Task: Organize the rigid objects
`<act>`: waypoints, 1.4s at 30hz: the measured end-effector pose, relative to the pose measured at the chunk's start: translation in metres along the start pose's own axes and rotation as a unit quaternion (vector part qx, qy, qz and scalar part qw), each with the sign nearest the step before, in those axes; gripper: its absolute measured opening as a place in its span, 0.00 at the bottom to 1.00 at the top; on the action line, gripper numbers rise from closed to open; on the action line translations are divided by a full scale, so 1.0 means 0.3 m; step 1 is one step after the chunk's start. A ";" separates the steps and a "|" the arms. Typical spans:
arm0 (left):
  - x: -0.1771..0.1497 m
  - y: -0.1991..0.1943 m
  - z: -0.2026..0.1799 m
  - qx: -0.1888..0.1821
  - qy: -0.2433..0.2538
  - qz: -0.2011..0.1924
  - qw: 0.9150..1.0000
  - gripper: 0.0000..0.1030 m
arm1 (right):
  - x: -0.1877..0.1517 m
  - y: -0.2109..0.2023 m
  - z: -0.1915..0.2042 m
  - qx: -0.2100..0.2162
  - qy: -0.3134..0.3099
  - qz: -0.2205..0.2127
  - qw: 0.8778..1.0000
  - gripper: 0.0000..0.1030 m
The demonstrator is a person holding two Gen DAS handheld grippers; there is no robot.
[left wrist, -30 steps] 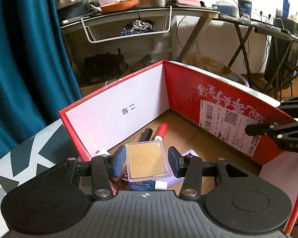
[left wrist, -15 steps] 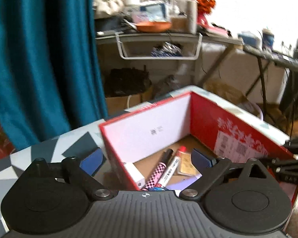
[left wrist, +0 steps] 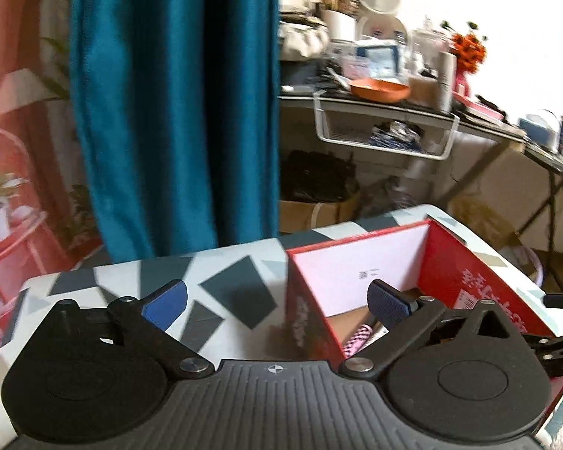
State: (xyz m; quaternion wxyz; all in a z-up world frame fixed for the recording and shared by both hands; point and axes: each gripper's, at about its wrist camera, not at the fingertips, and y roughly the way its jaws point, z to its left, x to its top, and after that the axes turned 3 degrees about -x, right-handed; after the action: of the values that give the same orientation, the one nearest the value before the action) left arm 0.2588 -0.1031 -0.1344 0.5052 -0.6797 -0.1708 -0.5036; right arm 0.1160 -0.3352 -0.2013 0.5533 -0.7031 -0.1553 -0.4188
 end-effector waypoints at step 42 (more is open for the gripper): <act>-0.082 -1.042 -0.146 0.191 -0.077 -0.104 0.973 1.00 | 0.078 -0.994 0.250 0.086 0.015 -0.177 0.980 1.00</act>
State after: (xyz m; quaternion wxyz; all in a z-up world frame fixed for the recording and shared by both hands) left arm -0.0059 0.0010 0.0046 0.5559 -0.5861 -0.3713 -0.4578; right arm -0.0419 -0.1715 0.0068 0.5314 -0.6074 -0.3044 -0.5060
